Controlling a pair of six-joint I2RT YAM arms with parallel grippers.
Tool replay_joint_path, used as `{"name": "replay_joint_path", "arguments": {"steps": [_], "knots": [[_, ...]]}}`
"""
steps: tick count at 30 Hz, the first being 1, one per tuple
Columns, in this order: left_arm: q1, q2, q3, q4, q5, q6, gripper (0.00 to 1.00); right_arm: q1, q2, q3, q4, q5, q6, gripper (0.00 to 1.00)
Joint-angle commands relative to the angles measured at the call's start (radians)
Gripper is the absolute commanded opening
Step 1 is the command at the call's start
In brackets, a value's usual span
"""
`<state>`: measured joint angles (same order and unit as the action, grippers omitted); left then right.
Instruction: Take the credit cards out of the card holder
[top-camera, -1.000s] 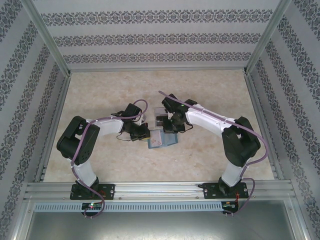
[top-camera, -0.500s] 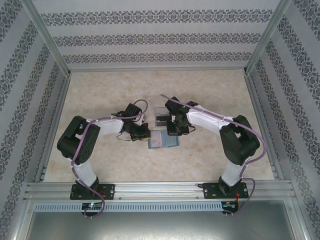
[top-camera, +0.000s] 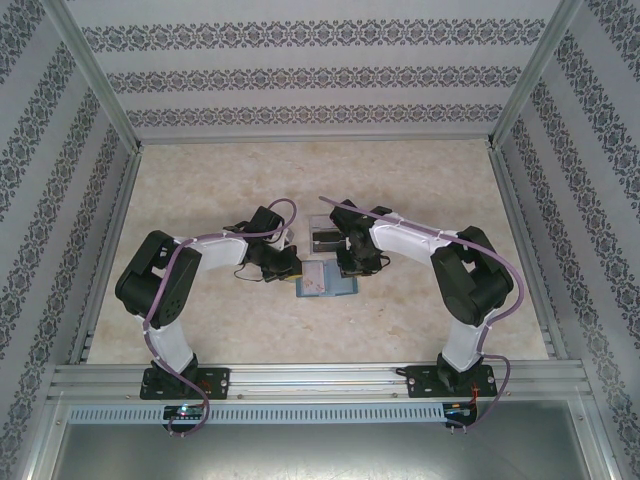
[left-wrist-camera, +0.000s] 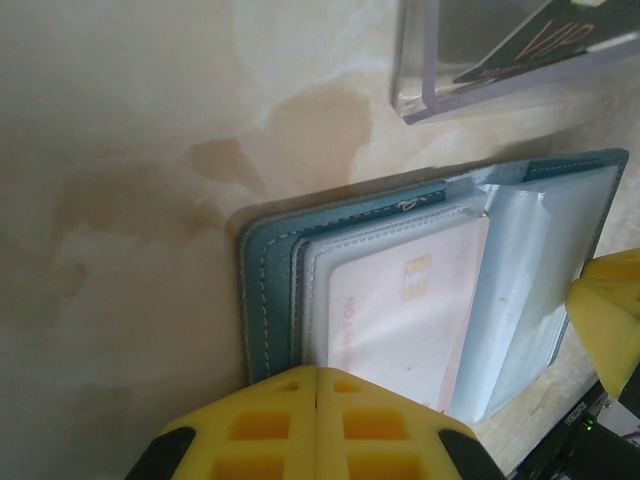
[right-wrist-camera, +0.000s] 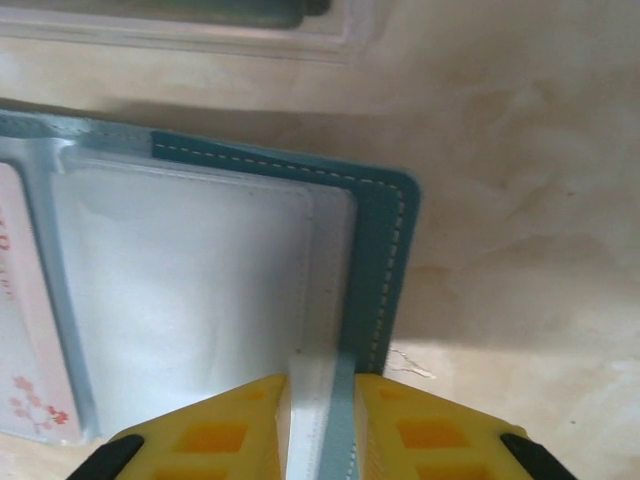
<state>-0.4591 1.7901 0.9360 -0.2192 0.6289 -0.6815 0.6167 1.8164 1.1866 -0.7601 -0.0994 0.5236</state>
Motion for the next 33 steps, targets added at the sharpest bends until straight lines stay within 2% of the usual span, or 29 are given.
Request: {"name": "replay_joint_path", "arguments": {"steps": [1, 5, 13, 23, 33], "knots": [[-0.014, 0.019, 0.016, -0.022, -0.007, 0.006, 0.00, -0.014, -0.039, 0.028, -0.059, 0.049, -0.019, 0.26], [-0.015, 0.000, 0.029, -0.031, -0.010, 0.010, 0.00, -0.015, -0.065, 0.052, -0.060, 0.009, -0.020, 0.27], [-0.018, -0.026, 0.055, -0.055, -0.018, 0.013, 0.00, -0.008, -0.067, 0.074, 0.013, -0.155, 0.015, 0.28], [-0.034, -0.021, 0.070, -0.065, -0.015, 0.013, 0.00, 0.006, -0.034, 0.030, 0.204, -0.359, 0.101, 0.28], [-0.046, 0.021, 0.083, -0.063, 0.000, 0.017, 0.00, 0.007, 0.047, 0.003, 0.282, -0.403, 0.126, 0.28]]}}
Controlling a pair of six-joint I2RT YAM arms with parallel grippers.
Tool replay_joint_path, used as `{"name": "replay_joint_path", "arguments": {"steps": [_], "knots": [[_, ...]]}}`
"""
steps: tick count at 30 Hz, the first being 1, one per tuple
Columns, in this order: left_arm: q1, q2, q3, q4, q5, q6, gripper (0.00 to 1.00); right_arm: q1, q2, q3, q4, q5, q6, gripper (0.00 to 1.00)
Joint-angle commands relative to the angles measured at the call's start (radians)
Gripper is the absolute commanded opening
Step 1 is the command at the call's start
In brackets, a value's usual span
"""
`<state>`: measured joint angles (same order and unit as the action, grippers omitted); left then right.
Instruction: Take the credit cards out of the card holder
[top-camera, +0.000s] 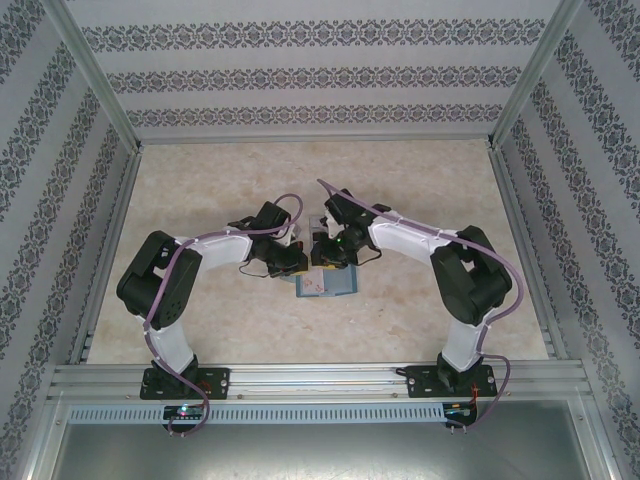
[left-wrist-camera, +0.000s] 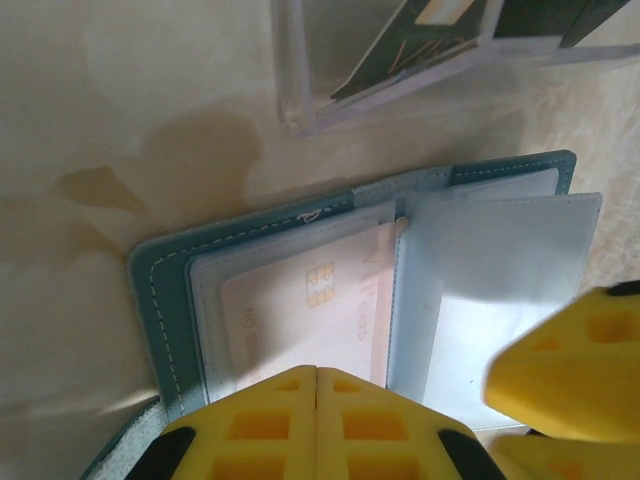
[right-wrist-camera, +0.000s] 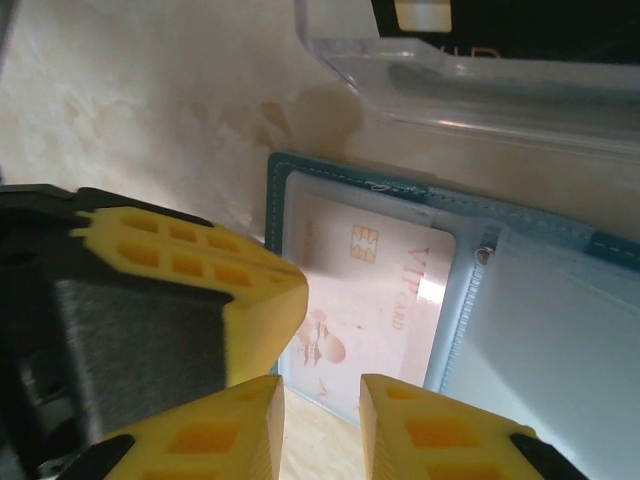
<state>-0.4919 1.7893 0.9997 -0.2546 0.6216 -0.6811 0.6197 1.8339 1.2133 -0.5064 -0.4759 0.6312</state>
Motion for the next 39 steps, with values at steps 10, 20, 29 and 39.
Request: {"name": "replay_joint_path", "arguments": {"steps": [10, 20, 29, 39], "knots": [[-0.013, 0.043, 0.007, -0.022, 0.016, 0.017, 0.00, -0.024, 0.048, -0.076, 0.015, 0.065, 0.006, 0.31], [-0.013, 0.048, 0.007, -0.025, 0.014, 0.019, 0.00, -0.034, 0.033, -0.119, 0.065, 0.057, 0.026, 0.34], [-0.013, 0.047, 0.003, -0.025, 0.012, 0.018, 0.00, -0.037, -0.036, -0.165, 0.216, -0.044, 0.096, 0.32], [-0.013, 0.047, 0.002, -0.024, 0.014, 0.015, 0.00, -0.037, -0.007, -0.181, 0.295, -0.110, 0.136, 0.31]]}}
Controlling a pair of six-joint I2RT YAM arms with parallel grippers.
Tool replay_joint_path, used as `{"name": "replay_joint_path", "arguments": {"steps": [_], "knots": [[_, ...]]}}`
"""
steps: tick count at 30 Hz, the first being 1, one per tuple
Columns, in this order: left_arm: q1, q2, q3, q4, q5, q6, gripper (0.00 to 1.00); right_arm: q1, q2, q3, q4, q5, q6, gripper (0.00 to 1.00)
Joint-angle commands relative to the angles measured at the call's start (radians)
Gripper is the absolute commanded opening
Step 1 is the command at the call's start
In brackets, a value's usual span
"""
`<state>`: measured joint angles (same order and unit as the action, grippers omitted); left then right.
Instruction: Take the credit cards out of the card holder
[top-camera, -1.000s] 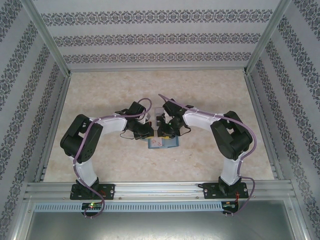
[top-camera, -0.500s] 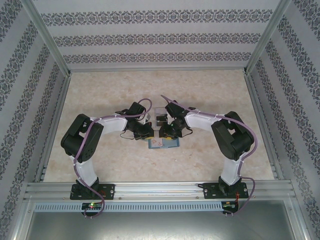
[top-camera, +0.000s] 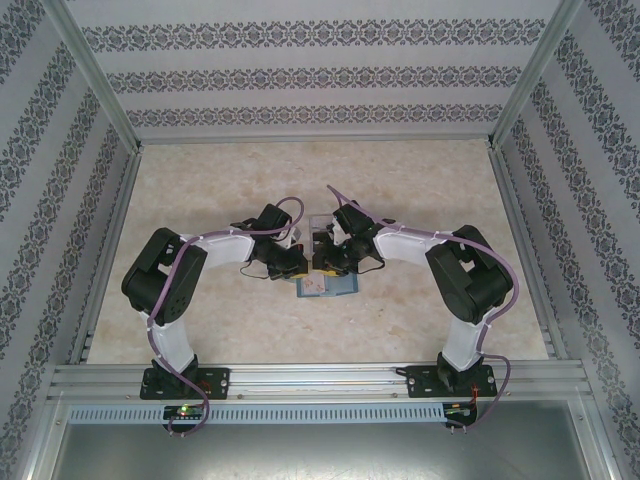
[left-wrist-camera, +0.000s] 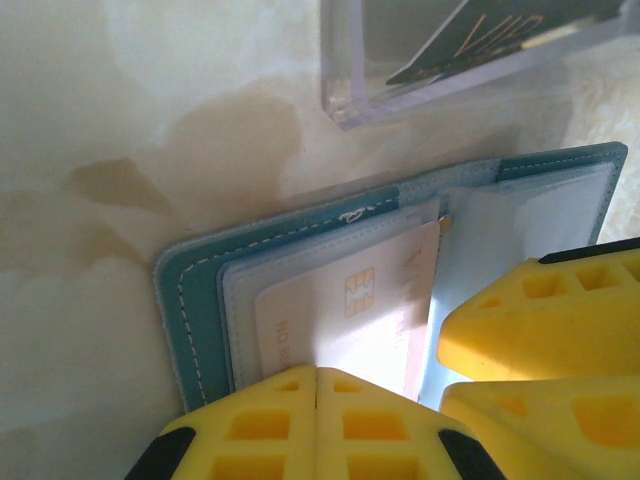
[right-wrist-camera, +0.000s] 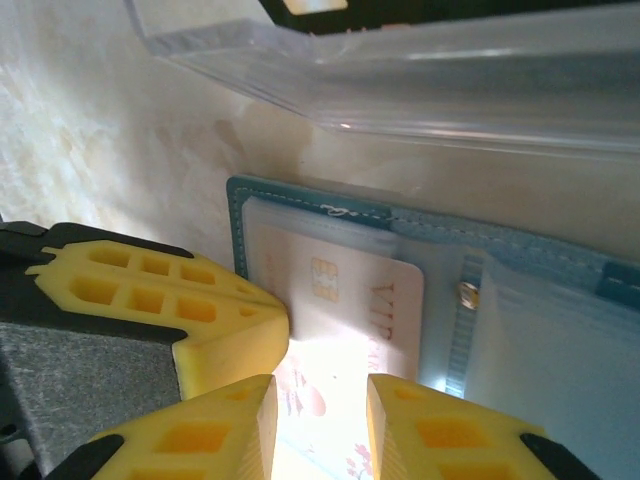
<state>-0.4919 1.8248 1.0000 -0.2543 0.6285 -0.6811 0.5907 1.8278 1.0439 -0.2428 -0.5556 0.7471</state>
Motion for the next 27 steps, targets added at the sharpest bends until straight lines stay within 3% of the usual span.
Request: {"name": "replay_joint_path", "arguments": {"steps": [1, 22, 27], "knots": [[-0.014, 0.010, 0.002, -0.025, 0.006, 0.017, 0.00, -0.007, 0.007, -0.010, 0.031, -0.033, 0.020, 0.31], [-0.013, 0.006, 0.000, -0.032, 0.005, 0.018, 0.00, -0.005, 0.024, 0.034, -0.152, 0.119, -0.072, 0.31], [-0.015, 0.011, 0.002, -0.034, 0.005, 0.018, 0.00, -0.005, 0.003, 0.037, -0.140, 0.098, -0.069, 0.32]]}}
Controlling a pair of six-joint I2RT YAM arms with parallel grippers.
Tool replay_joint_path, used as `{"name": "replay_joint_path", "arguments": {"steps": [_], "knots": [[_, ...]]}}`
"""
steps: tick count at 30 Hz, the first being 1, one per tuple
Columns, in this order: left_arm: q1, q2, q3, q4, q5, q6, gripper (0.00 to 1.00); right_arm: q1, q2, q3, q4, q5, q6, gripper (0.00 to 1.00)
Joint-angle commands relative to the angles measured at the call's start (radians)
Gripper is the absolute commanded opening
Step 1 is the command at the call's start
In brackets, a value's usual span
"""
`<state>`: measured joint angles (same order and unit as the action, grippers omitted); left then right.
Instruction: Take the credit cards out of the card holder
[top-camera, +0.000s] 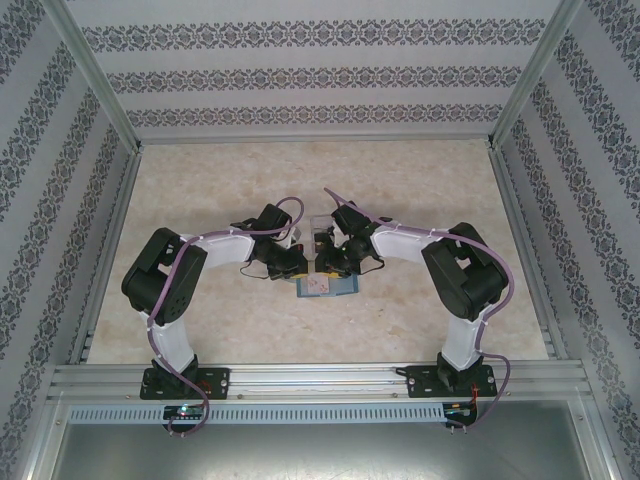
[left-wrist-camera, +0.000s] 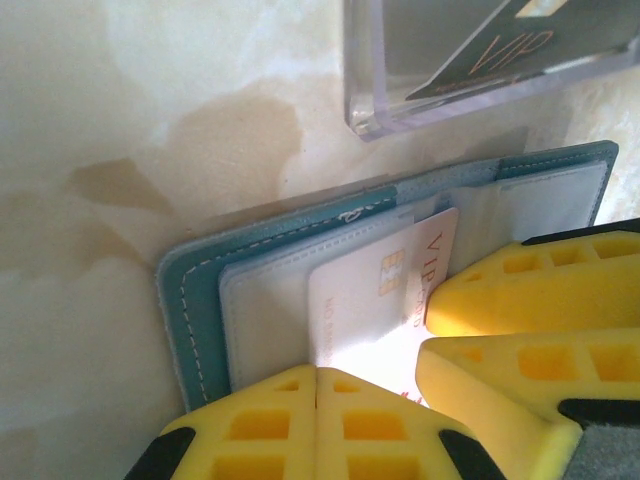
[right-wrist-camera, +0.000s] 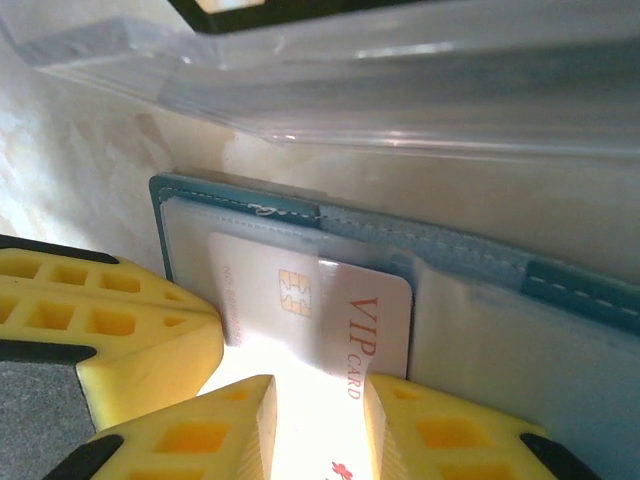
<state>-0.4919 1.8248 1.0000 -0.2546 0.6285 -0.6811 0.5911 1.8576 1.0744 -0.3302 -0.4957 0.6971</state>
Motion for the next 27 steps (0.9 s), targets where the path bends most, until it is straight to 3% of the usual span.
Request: {"name": "replay_joint_path", "arguments": {"steps": [1, 12, 27], "knots": [[-0.014, 0.012, 0.003, -0.039, 0.001, 0.021, 0.00, -0.005, -0.034, 0.008, -0.049, 0.029, -0.014, 0.32], [-0.024, 0.047, 0.043, -0.155, -0.079, 0.069, 0.00, -0.009, -0.050, 0.014, -0.080, 0.046, -0.020, 0.34], [-0.027, 0.051, 0.052, -0.175, -0.081, 0.073, 0.00, -0.011, -0.079, 0.004, -0.060, 0.029, -0.019, 0.39]]}}
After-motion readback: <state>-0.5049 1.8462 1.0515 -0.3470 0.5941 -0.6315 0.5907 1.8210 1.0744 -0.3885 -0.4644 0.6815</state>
